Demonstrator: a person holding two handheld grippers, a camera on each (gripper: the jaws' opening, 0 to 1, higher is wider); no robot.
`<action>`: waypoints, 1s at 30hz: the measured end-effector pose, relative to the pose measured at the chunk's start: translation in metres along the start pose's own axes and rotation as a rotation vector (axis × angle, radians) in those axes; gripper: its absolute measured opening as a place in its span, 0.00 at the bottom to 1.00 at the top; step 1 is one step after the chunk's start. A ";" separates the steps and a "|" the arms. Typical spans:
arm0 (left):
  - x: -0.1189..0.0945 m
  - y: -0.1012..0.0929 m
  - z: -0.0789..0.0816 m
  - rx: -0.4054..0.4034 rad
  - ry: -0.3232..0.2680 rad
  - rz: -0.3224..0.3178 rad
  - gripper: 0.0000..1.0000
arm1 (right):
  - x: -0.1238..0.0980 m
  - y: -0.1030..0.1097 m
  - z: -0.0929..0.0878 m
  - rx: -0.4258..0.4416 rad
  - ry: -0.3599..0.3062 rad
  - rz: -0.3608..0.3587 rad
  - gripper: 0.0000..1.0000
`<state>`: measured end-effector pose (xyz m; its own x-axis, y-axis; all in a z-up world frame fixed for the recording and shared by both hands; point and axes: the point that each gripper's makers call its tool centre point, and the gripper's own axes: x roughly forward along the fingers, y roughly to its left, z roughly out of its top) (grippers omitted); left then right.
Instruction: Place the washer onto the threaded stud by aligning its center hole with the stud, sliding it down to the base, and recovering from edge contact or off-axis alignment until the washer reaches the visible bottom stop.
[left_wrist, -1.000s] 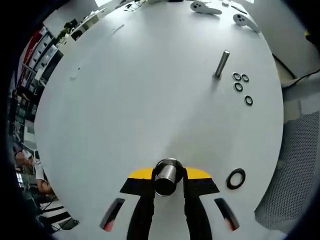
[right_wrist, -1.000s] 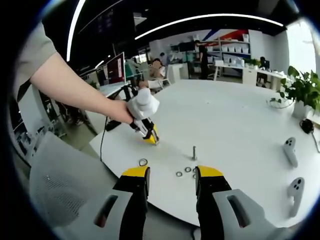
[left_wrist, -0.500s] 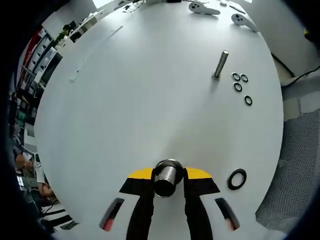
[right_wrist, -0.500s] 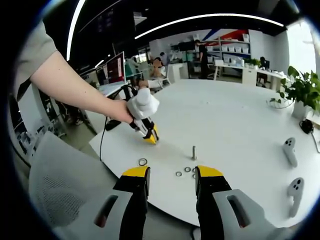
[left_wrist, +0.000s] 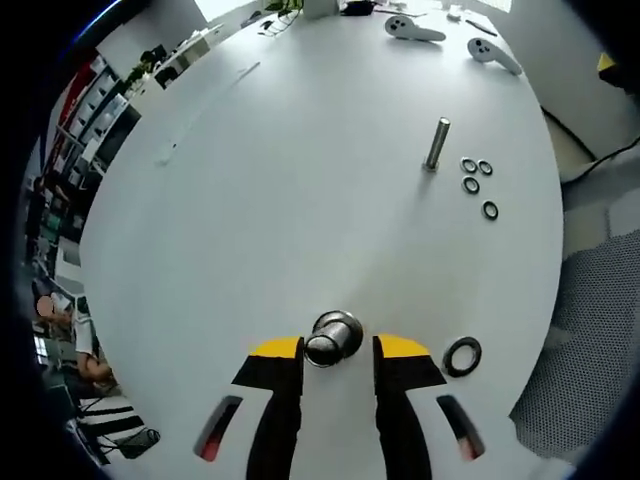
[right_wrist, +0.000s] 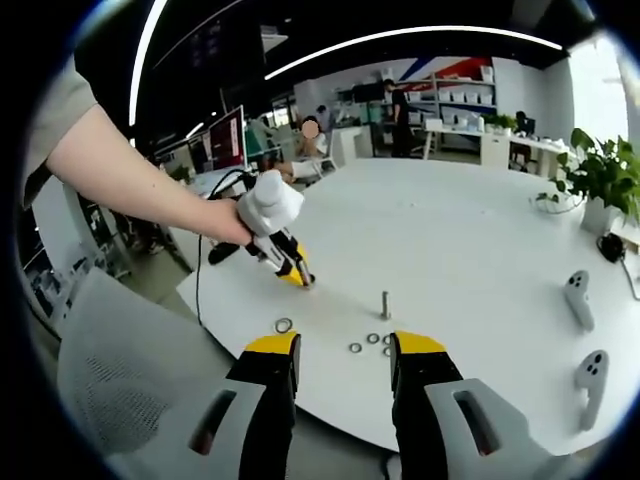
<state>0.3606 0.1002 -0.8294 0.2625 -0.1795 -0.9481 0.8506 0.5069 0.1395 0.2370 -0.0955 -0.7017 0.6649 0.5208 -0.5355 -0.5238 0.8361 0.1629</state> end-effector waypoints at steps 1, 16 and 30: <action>-0.002 0.000 0.000 -0.003 -0.005 0.004 0.27 | 0.000 0.001 0.000 -0.005 0.001 0.002 0.38; -0.023 -0.016 -0.020 -0.100 -0.044 0.022 0.26 | 0.000 0.002 0.001 -0.001 -0.002 0.008 0.38; -0.010 -0.040 -0.040 -0.131 -0.036 -0.033 0.27 | 0.002 0.009 -0.002 -0.063 0.022 0.023 0.38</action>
<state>0.3055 0.1151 -0.8364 0.2540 -0.2268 -0.9402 0.7931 0.6052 0.0682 0.2324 -0.0873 -0.7029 0.6405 0.5354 -0.5506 -0.5719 0.8110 0.1233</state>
